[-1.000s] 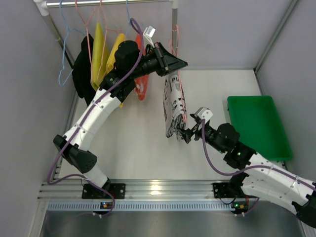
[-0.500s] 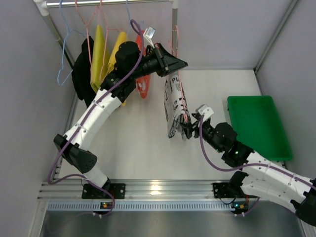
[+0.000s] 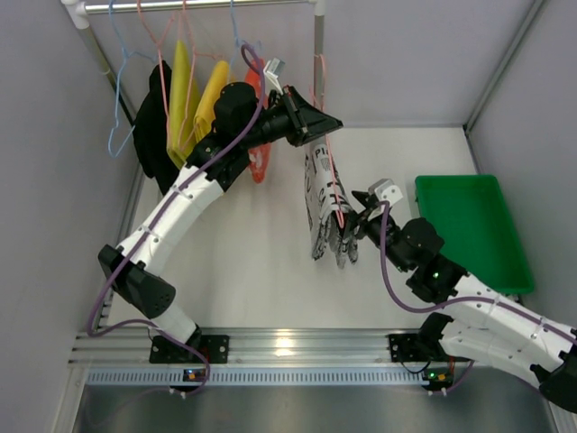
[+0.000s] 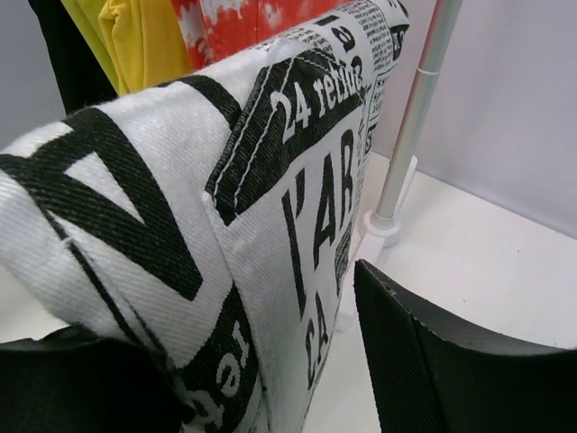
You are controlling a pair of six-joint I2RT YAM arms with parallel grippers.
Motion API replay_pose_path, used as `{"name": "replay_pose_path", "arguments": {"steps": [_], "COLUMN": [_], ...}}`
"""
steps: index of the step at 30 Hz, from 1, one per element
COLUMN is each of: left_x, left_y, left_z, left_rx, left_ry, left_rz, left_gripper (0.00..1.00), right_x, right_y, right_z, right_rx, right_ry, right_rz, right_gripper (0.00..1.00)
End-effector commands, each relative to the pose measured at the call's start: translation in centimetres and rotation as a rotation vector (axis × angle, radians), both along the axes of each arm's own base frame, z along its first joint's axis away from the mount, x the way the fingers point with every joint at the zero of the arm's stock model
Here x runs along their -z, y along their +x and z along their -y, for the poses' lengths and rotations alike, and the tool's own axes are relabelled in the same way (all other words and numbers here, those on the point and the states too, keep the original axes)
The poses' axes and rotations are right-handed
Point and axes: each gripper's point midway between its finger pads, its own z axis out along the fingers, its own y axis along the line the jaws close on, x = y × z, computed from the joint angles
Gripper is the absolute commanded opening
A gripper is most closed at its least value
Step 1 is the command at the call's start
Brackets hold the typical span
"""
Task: Remove the trousers from the hanger
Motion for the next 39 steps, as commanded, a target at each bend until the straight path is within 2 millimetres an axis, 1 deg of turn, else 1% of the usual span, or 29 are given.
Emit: {"name": "replay_pose_path", "arguments": {"steps": [1, 2, 8, 11, 12, 14, 17, 18, 20, 21, 22, 23, 24, 25, 26, 27, 28, 29, 31, 32, 34, 35, 36, 37, 38, 39], "left_x": [-6.5, -6.1, -5.3, -5.0, -5.0, -4.7, -4.6, -4.5, -4.1, -4.0, -3.5, -3.3, -3.0, -2.3, -1.7, -1.3, -0.5, 0.1, 1.5, 2.0, 3.5, 4.1, 4.3, 5.2, 5.9, 6.0], "left_y": [-3.5, -3.4, -3.2, -3.2, -3.3, -3.3, -3.3, -3.3, -3.3, -3.3, -3.3, -3.4, -3.4, -3.3, -3.1, -3.1, -3.0, -2.9, -2.8, -2.8, -2.9, -2.8, -2.9, -2.8, -2.8, -2.8], "left_z": [-1.7, -1.5, -1.5, -1.5, -1.5, -1.5, -1.3, -1.3, -1.2, -1.2, -1.1, -1.2, -1.2, -1.1, -1.2, -1.2, -1.1, -1.1, -1.1, -1.1, -1.0, -1.0, -1.1, -1.1, -1.2, -1.2], "left_rx": [0.042, 0.044, 0.041, 0.043, 0.043, 0.043, 0.047, 0.053, 0.055, 0.057, 0.059, 0.061, 0.06, 0.061, 0.054, 0.052, 0.051, 0.051, 0.053, 0.056, 0.063, 0.061, 0.06, 0.058, 0.058, 0.056], "left_ry": [-0.138, -0.133, -0.123, -0.119, -0.12, -0.118, -0.12, -0.12, -0.113, -0.11, -0.101, -0.093, -0.084, -0.07, -0.045, -0.028, -0.008, 0.014, 0.048, 0.067, 0.103, 0.119, 0.125, 0.146, 0.159, 0.165], "left_rz": [0.152, 0.144, 0.13, 0.121, 0.121, 0.11, 0.106, 0.103, 0.101, 0.102, 0.095, 0.101, 0.103, 0.1, 0.11, 0.112, 0.111, 0.125, 0.115, 0.129, 0.116, 0.118, 0.121, 0.113, 0.105, 0.108], "left_gripper": [0.0, 0.0, 0.0, 0.0, 0.0, 0.0, 0.0, 0.0, 0.0, 0.0, 0.0, 0.0, 0.0, 0.0, 0.0, 0.0, 0.0, 0.0, 0.0, 0.0, 0.0, 0.0, 0.0, 0.0, 0.0, 0.0], "right_x": [-7.0, -7.4, -9.9, -10.7, -10.8, -11.0, -10.9, -10.9, -11.3, -11.6, -11.7, -12.6, -12.8, -13.4, -14.8, -15.1, -16.0, -18.0, -19.4, -21.1, -22.3, -23.7, -24.2, -25.3, -25.9, -26.2], "right_y": [-0.2, -0.3, -0.6, -0.7, -0.7, -0.7, -0.4, -0.4, -0.3, -0.4, -0.3, -0.3, -0.4, -0.5, -0.7, -0.8, -1.0, -1.5, -2.2, -2.8, -3.3, -3.9, -4.1, -4.7, -5.1, -5.2], "right_z": [0.4, 0.5, 1.2, 1.4, 1.3, 1.3, 1.3, 1.4, 1.4, 1.5, 1.5, 1.8, 1.9, 2.1, 2.5, 2.5, 2.8, 3.3, 3.5, 4.0, 4.6, 5.2, 5.4, 6.1, 6.6, 6.8], "right_rx": [0.012, 0.014, 0.022, 0.026, 0.023, 0.024, 0.034, 0.039, 0.041, 0.042, 0.043, 0.053, 0.056, 0.055, 0.058, 0.056, 0.053, 0.048, 0.029, 0.02, 0.019, 0.018, 0.015, 0.016, 0.019, 0.022], "right_ry": [0.152, 0.159, 0.196, 0.203, 0.202, 0.198, 0.187, 0.188, 0.191, 0.195, 0.196, 0.211, 0.208, 0.223, 0.248, 0.249, 0.276, 0.312, 0.337, 0.368, 0.381, 0.403, 0.409, 0.425, 0.437, 0.443], "right_rz": [0.143, 0.151, 0.199, 0.218, 0.223, 0.231, 0.235, 0.236, 0.237, 0.24, 0.237, 0.244, 0.239, 0.235, 0.247, 0.238, 0.232, 0.244, 0.237, 0.257, 0.263, 0.282, 0.289, 0.303, 0.313, 0.316], "right_gripper": [0.64, 0.63, 0.57, 0.53, 0.5, 0.47, 0.36, 0.31, 0.24, 0.16, 0.11, 0.06, 0.0, 0.0, 0.0, 0.0, 0.0, 0.0, 0.0, 0.0, 0.0, 0.0, 0.0, 0.0, 0.0, 0.0]}}
